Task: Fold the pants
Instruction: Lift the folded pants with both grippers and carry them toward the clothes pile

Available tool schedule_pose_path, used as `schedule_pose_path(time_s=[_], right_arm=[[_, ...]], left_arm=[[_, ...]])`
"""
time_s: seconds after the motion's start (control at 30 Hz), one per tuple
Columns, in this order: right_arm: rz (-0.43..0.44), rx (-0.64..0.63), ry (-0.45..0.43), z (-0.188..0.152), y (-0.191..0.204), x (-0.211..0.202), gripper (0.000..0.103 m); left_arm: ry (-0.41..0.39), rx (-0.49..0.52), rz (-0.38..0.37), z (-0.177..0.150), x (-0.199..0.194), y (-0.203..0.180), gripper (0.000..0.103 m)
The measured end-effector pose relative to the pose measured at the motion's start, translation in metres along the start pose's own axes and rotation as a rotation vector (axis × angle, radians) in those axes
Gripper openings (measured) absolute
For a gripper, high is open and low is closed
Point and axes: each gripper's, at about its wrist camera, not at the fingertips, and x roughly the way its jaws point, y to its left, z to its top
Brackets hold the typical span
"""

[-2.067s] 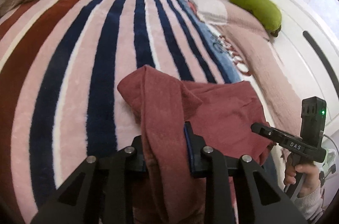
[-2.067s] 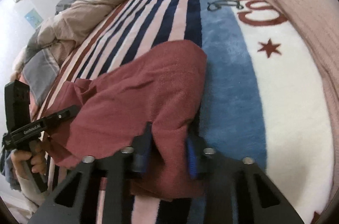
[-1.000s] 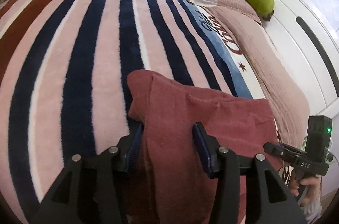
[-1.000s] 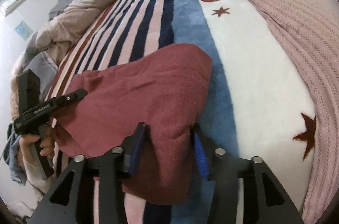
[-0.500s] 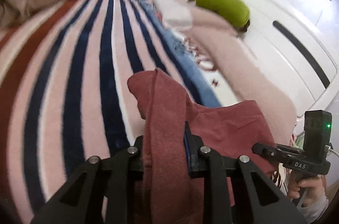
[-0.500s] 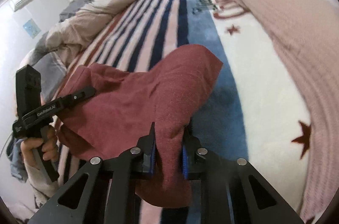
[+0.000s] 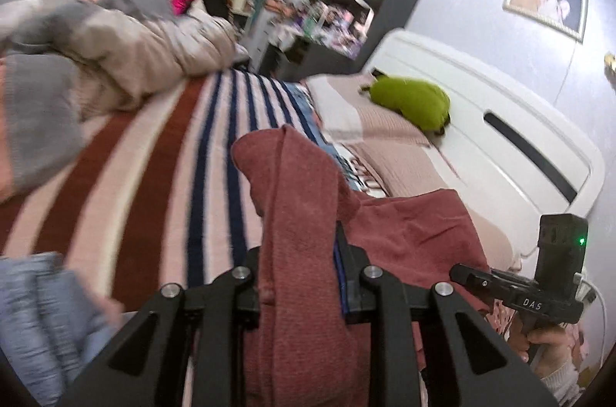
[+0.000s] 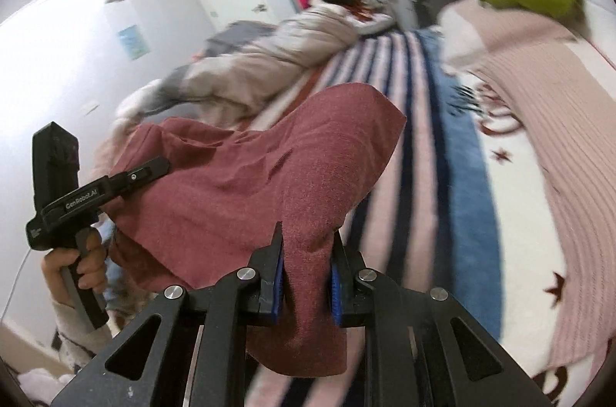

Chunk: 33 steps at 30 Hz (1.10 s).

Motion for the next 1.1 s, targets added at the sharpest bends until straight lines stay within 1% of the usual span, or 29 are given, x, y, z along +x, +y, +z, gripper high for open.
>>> schedule_pose_path(time_s=[0.17, 0.3, 0.37, 0.4, 0.43, 0.5, 0.6, 0.67, 0.73, 0.87, 1.0, 1.1], right_arm=[[0.092, -0.073, -0.007, 0.013, 0.065, 0.01, 0.013], [0.176, -0.133, 0.013, 0.025, 0.124, 0.032, 0.013], [0.207, -0.173, 0.03, 0.025, 0.152, 0.046, 0.013], [0.222, -0.194, 0.042, 0.024, 0.167, 0.054, 0.013], [0.234, -0.21, 0.053, 0.022, 0.178, 0.061, 0.013], [0.27, -0.237, 0.081, 0.019, 0.204, 0.08, 0.013], [0.316, -0.254, 0.116, 0.014, 0.231, 0.101, 0.013], [0.341, -0.273, 0.139, 0.01, 0.252, 0.117, 0.013], [0.347, -0.297, 0.153, 0.005, 0.267, 0.127, 0.013], [0.336, -0.327, 0.168, -0.004, 0.285, 0.144, 0.013], [0.314, -0.322, 0.184, -0.01, 0.283, 0.158, 0.013], [0.276, -0.336, 0.193, -0.015, 0.28, 0.169, 0.013]], left_arm=[[-0.057, -0.025, 0.083, 0.006, -0.07, 0.037, 0.02], [-0.099, -0.062, 0.156, 0.004, -0.121, 0.074, 0.02], [-0.118, -0.078, 0.21, -0.003, -0.15, 0.094, 0.02], [-0.122, -0.077, 0.23, -0.004, -0.157, 0.099, 0.02], [-0.129, -0.073, 0.271, -0.008, -0.17, 0.108, 0.02], [-0.128, -0.074, 0.323, -0.013, -0.185, 0.123, 0.02], [-0.123, -0.093, 0.386, -0.022, -0.207, 0.149, 0.02], [-0.125, -0.114, 0.422, -0.029, -0.217, 0.165, 0.02], [-0.121, -0.126, 0.448, -0.036, -0.221, 0.18, 0.02], [-0.098, -0.156, 0.471, -0.052, -0.215, 0.201, 0.02], [-0.076, -0.161, 0.481, -0.057, -0.203, 0.216, 0.02], [-0.054, -0.156, 0.49, -0.06, -0.192, 0.223, 0.021]])
